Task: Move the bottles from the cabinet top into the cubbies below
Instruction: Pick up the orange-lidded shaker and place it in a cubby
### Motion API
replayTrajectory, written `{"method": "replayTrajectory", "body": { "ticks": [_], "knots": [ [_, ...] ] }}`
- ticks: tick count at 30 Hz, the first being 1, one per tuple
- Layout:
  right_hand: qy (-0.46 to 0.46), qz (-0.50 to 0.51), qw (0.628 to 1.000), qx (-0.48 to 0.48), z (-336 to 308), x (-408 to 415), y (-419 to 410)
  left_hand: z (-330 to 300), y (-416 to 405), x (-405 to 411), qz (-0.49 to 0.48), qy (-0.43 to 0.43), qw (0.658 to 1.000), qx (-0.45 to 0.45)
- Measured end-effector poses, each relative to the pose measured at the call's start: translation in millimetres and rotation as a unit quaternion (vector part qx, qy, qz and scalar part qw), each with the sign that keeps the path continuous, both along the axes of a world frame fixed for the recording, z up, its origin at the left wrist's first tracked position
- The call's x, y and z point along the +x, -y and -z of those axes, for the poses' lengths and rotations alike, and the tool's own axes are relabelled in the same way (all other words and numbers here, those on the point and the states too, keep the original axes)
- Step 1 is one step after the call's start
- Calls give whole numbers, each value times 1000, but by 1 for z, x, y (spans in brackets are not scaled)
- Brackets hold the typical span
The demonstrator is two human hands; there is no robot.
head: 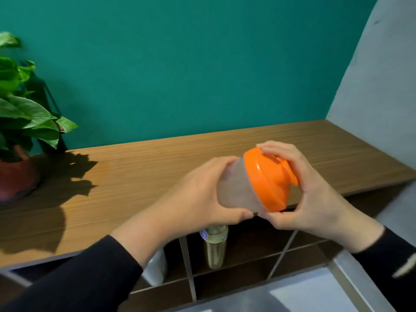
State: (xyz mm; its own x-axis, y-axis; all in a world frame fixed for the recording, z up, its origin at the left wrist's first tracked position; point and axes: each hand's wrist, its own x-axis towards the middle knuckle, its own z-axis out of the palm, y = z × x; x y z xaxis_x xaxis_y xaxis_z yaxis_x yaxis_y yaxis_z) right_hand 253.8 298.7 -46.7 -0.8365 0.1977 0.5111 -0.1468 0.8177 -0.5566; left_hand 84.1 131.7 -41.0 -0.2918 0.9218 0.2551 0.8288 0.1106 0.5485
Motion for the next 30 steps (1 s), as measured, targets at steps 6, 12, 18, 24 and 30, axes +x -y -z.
{"method": "replayTrajectory", "body": {
  "ticks": [6, 12, 18, 24, 30],
  "knots": [
    [-115, 4, 900, -421, 66, 52, 45, 52, -6, 83, -43, 251, 962, 102],
    [-69, 208, 805, -552, 142, 69, 69, 127, -16, 118, 23, 382, 924, 19],
    [19, 336, 764, -550, 189, 50, 56, 170, -26, 110, -63, 298, 947, -103],
    [24, 321, 773, -547, 220, 19, 25, 188, -60, 95, -105, 445, 883, -103],
    [89, 344, 776, -522, 249, -7, 8, 215, -87, 81, -243, 576, 779, -57]
  ]
}}
